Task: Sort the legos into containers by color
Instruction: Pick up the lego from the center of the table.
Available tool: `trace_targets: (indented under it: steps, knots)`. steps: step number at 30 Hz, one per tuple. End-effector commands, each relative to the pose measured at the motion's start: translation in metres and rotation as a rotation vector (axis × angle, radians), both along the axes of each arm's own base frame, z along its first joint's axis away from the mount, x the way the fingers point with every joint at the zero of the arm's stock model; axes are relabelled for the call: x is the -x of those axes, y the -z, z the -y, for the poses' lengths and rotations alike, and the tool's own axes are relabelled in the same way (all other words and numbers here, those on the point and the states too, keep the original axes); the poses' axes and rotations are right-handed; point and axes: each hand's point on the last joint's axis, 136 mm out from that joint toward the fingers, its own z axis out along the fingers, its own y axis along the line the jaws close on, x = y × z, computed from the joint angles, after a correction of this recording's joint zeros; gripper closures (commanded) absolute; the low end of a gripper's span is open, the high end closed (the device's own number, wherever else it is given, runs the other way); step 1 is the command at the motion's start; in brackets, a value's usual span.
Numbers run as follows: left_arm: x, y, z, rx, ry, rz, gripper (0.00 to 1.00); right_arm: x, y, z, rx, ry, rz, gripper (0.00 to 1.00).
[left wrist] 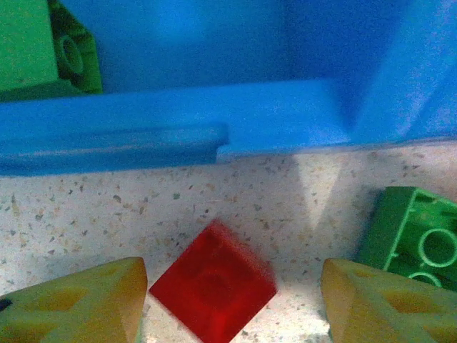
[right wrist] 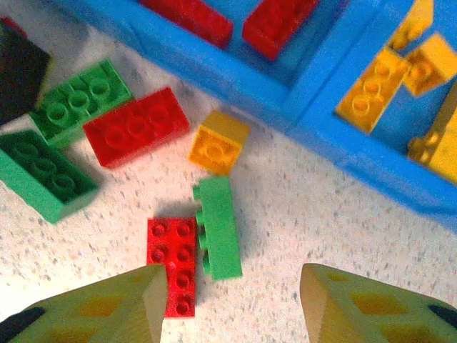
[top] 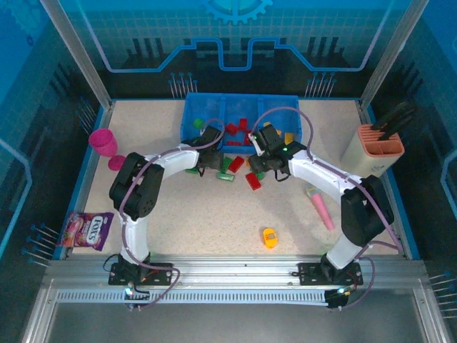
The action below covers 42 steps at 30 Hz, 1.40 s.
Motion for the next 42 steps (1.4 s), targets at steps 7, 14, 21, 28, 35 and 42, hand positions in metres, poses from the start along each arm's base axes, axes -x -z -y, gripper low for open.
trace_targets:
  steps: [7,14,21,28,35,42]
  knots:
    - [0.011,0.018,-0.007,-0.011,-0.003,-0.064,0.35,0.010,0.017,0.012,0.032,0.040,-0.037,0.46]
    - [0.016,0.029,-0.008,-0.013,-0.007,-0.091,0.42,0.007,0.026,0.016,0.044,0.044,-0.048,0.45]
    - [0.014,0.036,-0.006,-0.012,-0.003,-0.103,0.54,0.006,0.028,0.020,0.049,0.055,-0.048,0.45]
    - [0.019,0.022,-0.004,0.011,0.005,-0.096,0.64,0.006,0.037,0.024,0.029,0.058,-0.074,0.43]
    - [0.021,-0.045,0.004,0.078,0.032,-0.010,0.66,-0.005,0.049,0.011,-0.033,0.018,-0.088,0.37]
    - [0.005,-0.122,0.040,0.183,0.109,0.117,0.65,-0.019,0.058,-0.003,-0.078,0.000,-0.093,0.36]
